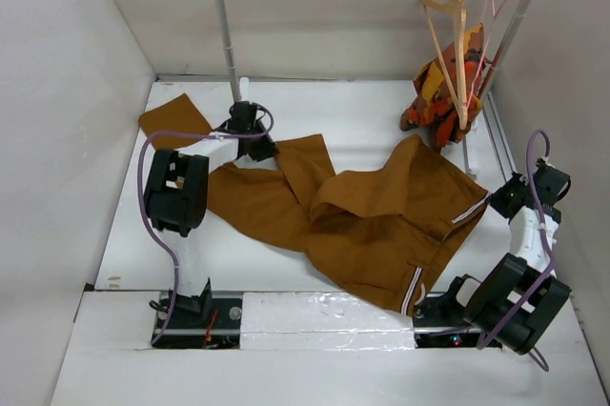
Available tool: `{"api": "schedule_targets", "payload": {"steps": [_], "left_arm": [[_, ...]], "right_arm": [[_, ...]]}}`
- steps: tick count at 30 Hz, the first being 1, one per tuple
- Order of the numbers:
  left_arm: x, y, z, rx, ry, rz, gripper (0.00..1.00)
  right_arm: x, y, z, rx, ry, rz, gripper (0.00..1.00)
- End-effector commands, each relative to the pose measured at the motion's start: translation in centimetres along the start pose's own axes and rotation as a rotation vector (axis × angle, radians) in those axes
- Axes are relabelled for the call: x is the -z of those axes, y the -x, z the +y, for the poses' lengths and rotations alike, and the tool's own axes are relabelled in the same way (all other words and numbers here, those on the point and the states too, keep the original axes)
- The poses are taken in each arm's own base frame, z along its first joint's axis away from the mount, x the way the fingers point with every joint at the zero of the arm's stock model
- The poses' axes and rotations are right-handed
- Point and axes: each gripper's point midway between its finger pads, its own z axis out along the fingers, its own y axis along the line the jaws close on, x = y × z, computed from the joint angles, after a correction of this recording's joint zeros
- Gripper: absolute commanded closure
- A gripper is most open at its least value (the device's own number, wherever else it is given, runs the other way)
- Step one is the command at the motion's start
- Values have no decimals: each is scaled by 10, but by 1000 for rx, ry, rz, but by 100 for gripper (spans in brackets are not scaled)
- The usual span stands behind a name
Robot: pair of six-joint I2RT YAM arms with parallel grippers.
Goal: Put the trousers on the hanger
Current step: Flatten out the trousers at the center of the board.
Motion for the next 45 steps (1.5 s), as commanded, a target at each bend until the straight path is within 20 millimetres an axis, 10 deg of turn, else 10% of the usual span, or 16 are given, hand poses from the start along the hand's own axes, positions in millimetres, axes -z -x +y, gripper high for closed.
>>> {"api": "schedule_targets", "payload": {"steps": [1, 6, 11, 17, 20, 27, 30, 32, 34, 37, 42, 45], "left_arm": [[-7, -6, -5, 43, -41, 27, 93], [23, 13, -13, 49, -81, -58, 100], [139, 84, -39, 28, -157, -390, 100], [236, 146, -1, 98, -59, -739, 100], [263, 170, 35, 192, -14, -839, 100], [282, 212, 50, 282, 121, -982, 100], [272, 233, 51, 275, 124, -1015, 93], [246, 234, 53, 206, 137, -962, 46], [223, 222, 62, 194, 177, -825, 24], [212, 181, 80, 230, 208, -718, 20], [227, 117, 126, 317, 293, -726, 23], [224, 83, 159, 302, 424, -662, 19]], "right_arm": [[3, 14, 16, 22, 70, -43, 100], [-1, 16, 16, 13, 71, -38, 100], [-2, 30, 19, -3, 71, -76, 100], [-10, 57, 16, -52, 57, -112, 100], [-20, 70, 15, -86, 47, -123, 100], [-51, 101, -1, -118, -69, -96, 100], [-51, 114, 11, -77, -54, -94, 63], [-48, 109, 37, -48, 58, -56, 31], [-37, 93, 72, 15, 173, -25, 29], [-6, 52, 115, 113, 313, 1, 33], [40, -37, 165, 276, 483, 78, 99], [64, -86, 178, 391, 571, 144, 100]]}}
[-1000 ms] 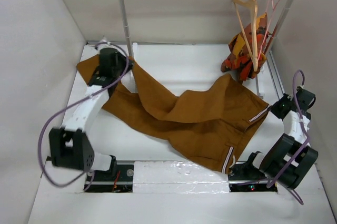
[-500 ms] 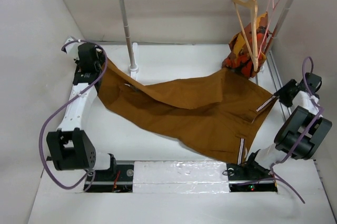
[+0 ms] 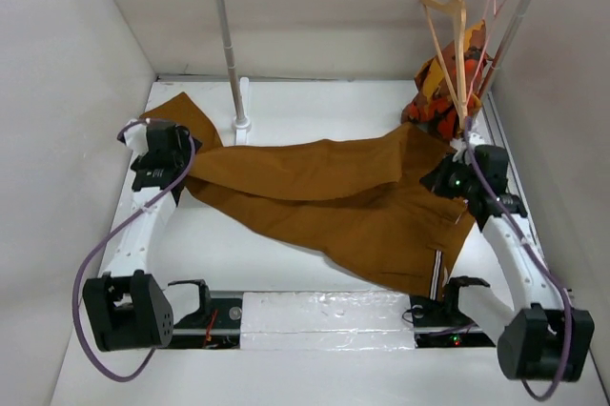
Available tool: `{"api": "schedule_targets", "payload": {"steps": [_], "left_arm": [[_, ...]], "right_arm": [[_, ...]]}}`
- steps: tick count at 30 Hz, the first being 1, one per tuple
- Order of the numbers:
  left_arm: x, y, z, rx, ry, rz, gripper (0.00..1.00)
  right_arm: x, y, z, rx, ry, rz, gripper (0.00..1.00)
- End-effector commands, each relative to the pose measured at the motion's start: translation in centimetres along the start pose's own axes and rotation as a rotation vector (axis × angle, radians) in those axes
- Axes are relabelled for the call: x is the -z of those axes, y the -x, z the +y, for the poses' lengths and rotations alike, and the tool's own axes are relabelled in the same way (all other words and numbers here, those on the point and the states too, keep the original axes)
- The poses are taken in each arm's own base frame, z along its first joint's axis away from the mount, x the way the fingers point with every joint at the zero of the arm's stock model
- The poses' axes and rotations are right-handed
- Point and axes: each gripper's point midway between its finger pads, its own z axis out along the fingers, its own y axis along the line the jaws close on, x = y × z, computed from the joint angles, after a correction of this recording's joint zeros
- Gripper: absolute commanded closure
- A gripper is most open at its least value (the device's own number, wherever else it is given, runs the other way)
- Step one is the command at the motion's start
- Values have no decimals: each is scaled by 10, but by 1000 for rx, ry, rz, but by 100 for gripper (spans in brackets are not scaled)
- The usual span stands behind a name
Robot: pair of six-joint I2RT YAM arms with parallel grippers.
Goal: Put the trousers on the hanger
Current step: Flatten out the trousers at the center of the board.
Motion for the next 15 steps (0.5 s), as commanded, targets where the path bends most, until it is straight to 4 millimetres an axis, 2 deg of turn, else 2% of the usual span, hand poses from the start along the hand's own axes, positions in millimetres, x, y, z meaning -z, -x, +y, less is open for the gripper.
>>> {"api": "schedule_targets", "payload": {"steps": [1, 3, 4, 5, 6, 7, 8, 9, 10, 11, 13, 14, 15], "left_arm": [[6, -5, 31, -18, 124, 0, 16], [10, -15, 45, -40, 186, 50, 18], [15, -14, 45, -17, 185, 47, 21], [19, -12, 45, -11, 178, 41, 22], [24, -7, 40, 4, 144, 24, 22], [37, 2, 34, 29, 88, -15, 23], [44, 10, 27, 36, 40, -43, 23], [51, 19, 10, 52, -49, -68, 23], [61, 29, 0, 59, -107, -98, 23], [66, 24, -16, 23, -160, -84, 23], [64, 19, -35, -33, -175, -35, 22], [61, 13, -40, -54, -173, -5, 22], [59, 8, -43, -74, -179, 26, 22]], "right_arm": [[6, -40, 24, 84, 72, 89, 100], [11, -69, 51, 149, 185, 146, 100], [14, -83, 57, 168, 212, 193, 100], [14, -99, 64, 200, 243, 244, 92], [16, -114, 73, 225, 283, 294, 83], [21, -139, 93, 289, 354, 369, 73], [22, -153, 103, 325, 393, 411, 53], [19, -172, 111, 360, 411, 475, 44], [27, -200, 133, 448, 481, 538, 37], [23, -208, 136, 495, 445, 541, 30], [14, -225, 159, 599, 441, 578, 25], [19, -240, 174, 671, 465, 591, 22], [10, -239, 177, 714, 418, 559, 21]]}}
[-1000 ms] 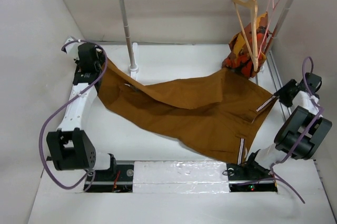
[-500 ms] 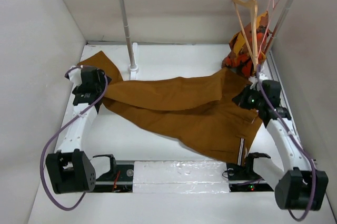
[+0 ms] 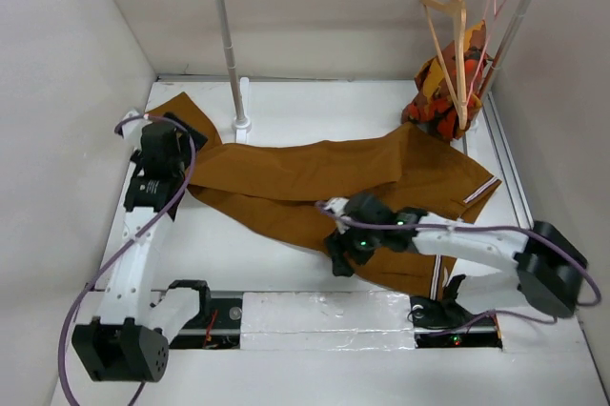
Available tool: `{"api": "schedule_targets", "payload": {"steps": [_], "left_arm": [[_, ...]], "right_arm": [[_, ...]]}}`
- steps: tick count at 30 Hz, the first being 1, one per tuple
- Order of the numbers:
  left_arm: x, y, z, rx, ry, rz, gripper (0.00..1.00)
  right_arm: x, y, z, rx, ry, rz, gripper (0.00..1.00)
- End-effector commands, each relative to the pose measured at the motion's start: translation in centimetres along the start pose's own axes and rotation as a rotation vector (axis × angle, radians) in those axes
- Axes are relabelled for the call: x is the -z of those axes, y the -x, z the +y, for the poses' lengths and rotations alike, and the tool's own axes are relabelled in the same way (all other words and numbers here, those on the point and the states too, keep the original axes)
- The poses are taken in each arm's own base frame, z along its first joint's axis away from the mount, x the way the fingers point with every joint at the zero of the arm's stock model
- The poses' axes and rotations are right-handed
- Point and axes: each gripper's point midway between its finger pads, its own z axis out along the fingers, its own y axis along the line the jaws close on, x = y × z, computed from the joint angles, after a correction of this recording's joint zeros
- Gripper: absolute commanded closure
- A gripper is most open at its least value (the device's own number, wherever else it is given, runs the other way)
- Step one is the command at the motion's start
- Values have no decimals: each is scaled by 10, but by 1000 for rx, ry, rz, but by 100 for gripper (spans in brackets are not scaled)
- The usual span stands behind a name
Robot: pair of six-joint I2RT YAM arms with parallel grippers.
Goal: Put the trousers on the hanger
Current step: Flatten out the trousers at the center of the board.
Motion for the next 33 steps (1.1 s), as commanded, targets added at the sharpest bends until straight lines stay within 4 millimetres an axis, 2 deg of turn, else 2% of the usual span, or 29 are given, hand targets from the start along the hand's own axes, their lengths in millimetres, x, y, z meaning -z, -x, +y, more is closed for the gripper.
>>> {"api": "schedule_targets", "payload": {"steps": [1, 4, 6, 7, 8, 9, 10, 11, 12, 13, 14, 15, 16, 18, 20, 21, 22, 23, 24, 25, 26, 28, 29, 30, 31, 32, 33], "left_arm": [[-12, -9, -24, -70, -53, 68, 22], [-22, -11, -24, -110, -53, 62, 21], [-32, -13, -15, -132, -3, 95, 20], [-43, -17, -15, -157, 13, 128, 20], [-49, -19, -15, -161, 21, 151, 20], [-52, -21, -14, -168, 37, 164, 20], [-62, -20, -17, -171, 53, 168, 20], [-62, -20, -17, -171, 53, 168, 20], [-66, -15, -21, -168, 52, 153, 20], [-68, -11, -24, -157, 51, 140, 20], [-70, -4, -29, -145, 55, 120, 20], [-70, -4, -29, -145, 55, 120, 20], [-73, 4, -38, -138, 43, 107, 20], [-79, 12, -48, -140, 42, 102, 19], [-84, 20, -49, -148, 71, 82, 19], [-88, 23, -52, -153, 81, 79, 19], [-91, 24, -51, -156, 94, 73, 19], [-94, 23, -49, -159, 106, 74, 19], [-97, 21, -47, -162, 118, 86, 19], [-98, 17, -46, -160, 120, 97, 19], [-99, 14, -46, -159, 116, 105, 19], [-98, 5, -43, -164, 109, 106, 20], [-98, 3, -39, -163, 115, 104, 20], [-96, -1, -33, -159, 121, 103, 21], [-95, -4, -31, -155, 119, 107, 22], [-95, -7, -31, -153, 108, 111, 22], [-94, -11, -29, -153, 99, 122, 22]], "right_arm": [[-21, 51, 17, 138, -118, -86, 21], [-43, 63, 11, 166, -245, -76, 21], [-54, 58, 0, 157, -331, -56, 30], [-60, 51, -1, 166, -351, -26, 37], [-70, 40, -8, 167, -397, 8, 56], [-75, 29, -2, 196, -404, 34, 65], [-77, 5, -2, 219, -439, 93, 92], [-77, 4, -2, 220, -440, 94, 92], [-79, -9, 10, 257, -415, 117, 99], [-79, -19, 17, 276, -394, 135, 100], [-70, -40, 34, 301, -339, 163, 100], [-70, -41, 34, 301, -338, 164, 100], [-66, -56, 52, 358, -286, 185, 100], [-48, -71, 79, 389, -175, 191, 100], [-32, -94, 103, 430, -66, 239, 100], [-21, -96, 107, 425, -44, 231, 100], [-12, -102, 101, 413, -59, 257, 99], [-6, -101, 98, 387, -81, 255, 68], [1, -97, 94, 375, -113, 238, 50], [15, -85, 96, 363, -131, 198, 34], [20, -68, 91, 326, -163, 151, 22], [36, -35, 85, 253, -171, 59, 19], [41, -21, 75, 210, -193, 16, 21], [47, 1, 51, 107, -244, -42, 23], [52, 15, 40, 54, -262, -100, 27], [63, 26, 22, -22, -305, -172, 42], [75, 39, -13, -143, -384, -237, 58]]}}
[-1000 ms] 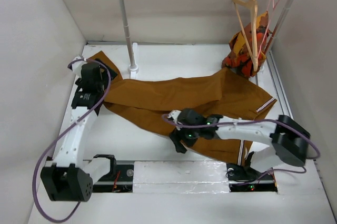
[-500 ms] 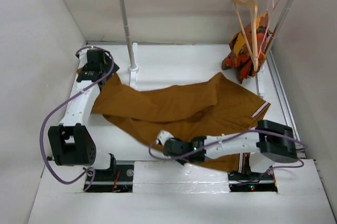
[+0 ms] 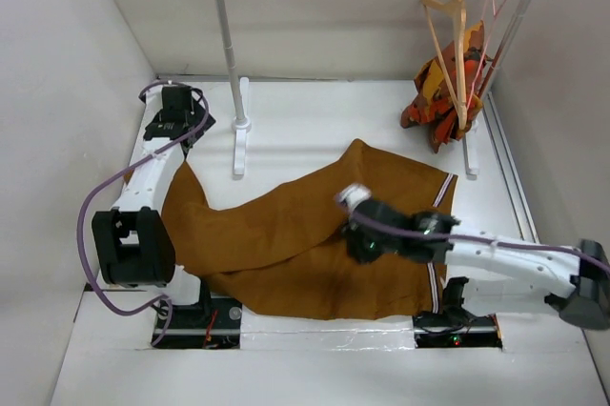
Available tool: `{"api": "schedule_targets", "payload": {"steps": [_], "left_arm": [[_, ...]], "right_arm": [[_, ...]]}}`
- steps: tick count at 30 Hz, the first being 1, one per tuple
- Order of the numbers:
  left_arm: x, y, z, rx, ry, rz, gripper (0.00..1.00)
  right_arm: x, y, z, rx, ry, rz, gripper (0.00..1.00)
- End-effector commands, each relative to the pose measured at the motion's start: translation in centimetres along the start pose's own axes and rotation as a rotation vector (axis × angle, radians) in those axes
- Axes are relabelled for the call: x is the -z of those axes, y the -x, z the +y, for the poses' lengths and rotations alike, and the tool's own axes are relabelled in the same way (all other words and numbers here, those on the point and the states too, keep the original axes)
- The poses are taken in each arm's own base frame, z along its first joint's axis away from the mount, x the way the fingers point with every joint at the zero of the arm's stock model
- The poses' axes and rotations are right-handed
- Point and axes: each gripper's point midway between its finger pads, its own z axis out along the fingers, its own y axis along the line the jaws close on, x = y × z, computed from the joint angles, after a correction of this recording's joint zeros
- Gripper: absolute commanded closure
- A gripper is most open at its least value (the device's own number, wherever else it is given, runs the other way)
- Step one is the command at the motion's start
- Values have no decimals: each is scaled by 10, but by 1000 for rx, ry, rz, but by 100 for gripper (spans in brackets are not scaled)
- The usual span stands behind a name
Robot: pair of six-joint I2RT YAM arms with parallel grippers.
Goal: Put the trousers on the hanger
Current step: Flatten out the trousers at the center of the board.
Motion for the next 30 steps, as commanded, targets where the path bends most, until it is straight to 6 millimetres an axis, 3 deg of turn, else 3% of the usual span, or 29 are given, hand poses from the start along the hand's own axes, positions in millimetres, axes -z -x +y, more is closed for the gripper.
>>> {"api": "schedule_targets", "payload": {"steps": [1, 2, 3, 4, 5, 6, 7, 8, 10, 14, 16, 19, 20, 23, 24, 27, 28, 29, 30], "left_arm": [[14, -3, -8, -4, -47, -27, 24], [16, -5, -9, -16, -50, -29, 24], [17, -9, -12, -27, -57, -26, 25], [21, -13, -19, -40, -83, -21, 28], [22, -14, -19, -41, -90, -17, 31], [26, -18, -21, -47, -105, -11, 33], [28, -20, -23, -47, -122, -6, 33], [32, -25, -32, -48, -173, 6, 33], [36, -35, -32, -43, -209, 31, 34], [45, -53, -43, -44, -288, 78, 34], [49, -63, -50, -69, -309, 94, 34], [52, -73, -58, -100, -321, 109, 33], [55, -77, -61, -106, -331, 118, 33], [54, -81, -50, -113, -307, 109, 32], [54, -81, -49, -113, -307, 109, 32], [52, -82, -41, -126, -276, 97, 32], [51, -83, -37, -134, -262, 98, 32], [51, -83, -37, -136, -261, 99, 32], [51, -84, -36, -142, -257, 101, 32]], "right_arm": [[18, 35, -76, -285, -191, -168, 77], [23, 32, -97, -357, -222, -211, 100], [27, 32, -116, -423, -257, -249, 100], [34, 38, -155, -544, -330, -324, 100], [38, 37, -168, -593, -327, -361, 100], [43, 27, -185, -648, -357, -394, 94], [55, 20, -219, -752, -441, -447, 78], [58, 17, -229, -762, -442, -466, 46], [61, 8, -257, -799, -487, -499, 24], [60, -26, -318, -911, -526, -419, 16], [53, -31, -340, -930, -540, -384, 15], [46, -34, -358, -955, -541, -356, 15], [34, -37, -359, -973, -508, -328, 16], [11, -39, -363, -1009, -443, -321, 29], [10, -39, -363, -1010, -443, -321, 29], [4, -40, -365, -1022, -410, -341, 72], [18, -45, -373, -1063, -436, -381, 100], [18, -45, -373, -1069, -440, -381, 100], [36, -39, -378, -1058, -473, -429, 100]]}}
